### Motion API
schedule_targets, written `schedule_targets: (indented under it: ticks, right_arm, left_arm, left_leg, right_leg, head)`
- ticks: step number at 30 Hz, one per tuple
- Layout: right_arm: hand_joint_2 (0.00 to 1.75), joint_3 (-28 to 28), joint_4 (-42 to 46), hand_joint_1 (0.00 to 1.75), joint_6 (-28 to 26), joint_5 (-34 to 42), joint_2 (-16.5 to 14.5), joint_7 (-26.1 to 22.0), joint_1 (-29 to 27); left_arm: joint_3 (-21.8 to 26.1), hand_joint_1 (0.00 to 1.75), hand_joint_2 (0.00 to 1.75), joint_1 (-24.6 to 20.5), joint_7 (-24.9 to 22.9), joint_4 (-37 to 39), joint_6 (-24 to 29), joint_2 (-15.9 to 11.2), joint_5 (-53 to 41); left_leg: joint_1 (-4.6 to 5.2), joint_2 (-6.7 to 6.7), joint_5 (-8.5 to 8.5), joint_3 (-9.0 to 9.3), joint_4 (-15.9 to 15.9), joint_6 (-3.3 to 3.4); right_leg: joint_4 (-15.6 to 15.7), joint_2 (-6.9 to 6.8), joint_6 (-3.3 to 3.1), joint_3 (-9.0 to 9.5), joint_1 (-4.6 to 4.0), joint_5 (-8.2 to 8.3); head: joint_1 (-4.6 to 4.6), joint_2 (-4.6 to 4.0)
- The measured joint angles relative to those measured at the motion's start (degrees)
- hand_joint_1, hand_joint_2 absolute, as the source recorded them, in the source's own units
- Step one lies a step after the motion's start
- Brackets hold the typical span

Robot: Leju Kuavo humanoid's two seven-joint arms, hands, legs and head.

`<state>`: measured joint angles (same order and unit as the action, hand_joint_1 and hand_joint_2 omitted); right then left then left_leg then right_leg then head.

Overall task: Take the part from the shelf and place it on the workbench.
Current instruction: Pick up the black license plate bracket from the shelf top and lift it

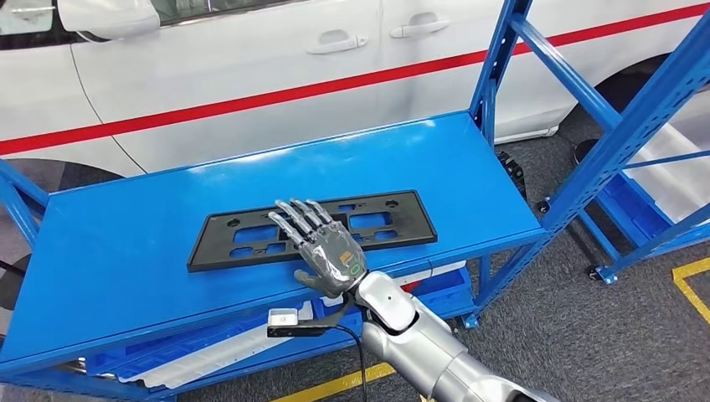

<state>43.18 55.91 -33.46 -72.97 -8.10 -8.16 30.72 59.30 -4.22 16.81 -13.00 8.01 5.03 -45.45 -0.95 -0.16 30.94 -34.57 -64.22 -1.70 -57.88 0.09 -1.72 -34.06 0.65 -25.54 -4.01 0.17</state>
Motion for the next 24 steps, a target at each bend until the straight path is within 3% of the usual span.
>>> schedule_targets:
  ticks: [2,3,4,6,8,9,13,14,17,18,19,20,22,24]
  right_arm:
    - [1.75,0.57,-3.60,0.00,-0.83,-1.56,-0.90,1.10,1.04]
    - [1.75,0.81,-5.35,0.00,-1.18,-2.25,-1.24,1.64,1.34]
    - [1.75,1.01,-6.91,0.00,-1.40,-2.88,-1.59,2.18,1.57]
    - [1.75,1.34,-9.74,0.00,-1.69,-4.40,-2.46,3.66,2.26]
    - [1.75,1.80,-12.51,0.00,-1.78,-6.58,-3.44,5.68,3.55]
    - [1.75,2.08,-13.98,0.00,-1.60,-7.89,-3.85,6.74,4.28]
    - [1.75,2.82,-19.29,0.00,0.75,-12.75,-4.80,10.09,7.15]
    - [1.75,2.93,-20.49,0.32,1.61,-13.61,-4.90,10.86,7.96]
    - [1.75,3.15,-23.77,1.61,3.72,-15.19,-4.97,12.96,9.79]
    - [1.75,3.23,-24.68,1.72,4.14,-15.52,-4.97,13.57,10.21]
    - [1.75,3.31,-25.54,1.75,4.59,-15.82,-4.97,14.25,10.66]
    - [1.75,3.38,-26.39,1.75,5.18,-16.08,-4.97,15.03,11.16]
    - [1.75,3.46,-27.91,1.75,6.25,-16.42,-4.96,16.61,12.21]
    - [1.75,3.46,-29.11,1.75,6.53,-16.47,-4.91,17.53,13.06]
  left_arm:
    - [0.07,0.00,0.00,0.04,0.11,0.00,-0.15,0.00,-0.19]
    - [0.09,0.00,0.00,0.09,0.15,0.00,-0.17,-0.03,-0.32]
    - [0.11,0.00,0.00,0.13,0.17,0.00,-0.18,-0.07,-0.40]
    - [0.13,0.00,0.00,0.13,0.24,0.00,-0.18,-0.22,-0.59]
    - [0.14,0.00,0.00,-0.01,0.43,0.00,-0.17,-0.36,-0.70]
    - [0.15,0.00,0.00,-0.07,0.62,0.00,-0.16,-0.41,-0.77]
    - [0.27,0.00,0.00,-0.05,1.35,0.00,-0.12,-0.54,-1.02]
    - [0.32,0.00,0.00,-0.09,1.52,0.00,-0.08,-0.55,-1.04]
    - [0.48,0.00,0.00,-0.17,1.85,0.00,0.14,-0.64,-1.04]
    - [0.52,0.00,0.00,-0.14,1.87,0.00,0.24,-0.68,-1.04]
    - [0.58,0.00,0.00,-0.10,1.89,0.00,0.34,-0.70,-1.04]
    - [0.65,0.00,0.00,-0.07,1.90,0.00,0.43,-0.72,-1.04]
    - [0.83,0.00,0.00,-0.08,1.95,0.00,0.50,-0.70,-1.09]
    - [1.01,0.00,0.00,-0.10,2.02,0.00,0.53,-0.69,-1.18]
  left_leg:
    - [-0.03,0.01,3.04,-3.89,-7.87,-0.21]
    - [-0.03,0.01,3.28,-5.04,-9.94,-0.23]
    - [-0.02,0.01,2.40,-5.18,-9.79,-0.17]
    - [0.00,0.01,-1.90,-2.36,-3.06,0.23]
    - [0.22,-0.03,-4.73,0.83,4.02,0.72]
    - [0.35,-0.07,-5.03,1.51,5.62,0.92]
    - [0.16,-0.09,-5.32,1.84,6.70,2.00]
    - [-0.01,-0.04,-5.48,1.95,6.96,2.33]
    - [-0.06,0.02,-5.57,2.02,7.10,2.75]
    - [-0.05,0.01,-5.57,2.06,7.09,2.77]
    - [-0.05,0.00,-5.56,2.13,7.08,2.75]
    - [-0.05,-0.02,-5.53,2.24,7.07,2.71]
    - [0.01,-0.08,-5.42,2.46,7.02,2.52]
    - [0.20,-0.15,-5.32,2.47,6.92,2.04]
  right_leg:
    - [-0.02,-0.04,-0.23,0.02,-0.22,-0.07]
    - [-0.05,-0.04,-0.29,0.05,-0.34,-0.11]
    - [-0.09,-0.01,-0.32,0.09,-0.43,-0.15]
    - [-0.23,0.15,-0.27,0.23,-0.53,-0.31]
    - [-0.47,0.32,0.04,0.19,-0.76,-0.47]
    - [-0.54,0.36,0.27,0.09,-0.83,-0.47]
    - [-1.31,0.32,1.49,-0.27,-0.86,-1.06]
    - [-3.16,0.29,1.80,-1.05,-0.84,-2.27]
    - [-14.20,0.21,2.45,-6.15,-0.51,-7.53]
    - [-16.72,0.20,2.58,-7.36,-0.40,-8.12]
    - [-17.00,0.20,2.63,-7.49,-0.30,-7.54]
    - [-14.83,0.18,2.60,-6.40,-0.24,-5.93]
    - [-6.24,0.11,2.19,-2.04,-0.29,-2.08]
    - [-0.63,0.10,1.66,0.66,-0.52,-0.43]
  head:
    - [0.01,0.00]
    - [0.01,0.00]
    - [0.01,0.00]
    - [0.01,0.00]
    - [0.01,0.00]
    - [0.01,0.00]
    - [0.01,0.00]
    - [0.01,0.00]
    - [0.02,0.00]
    - [0.01,0.00]
    - [0.01,0.00]
    - [0.01,0.00]
    - [0.02,0.00]
    - [0.02,0.00]
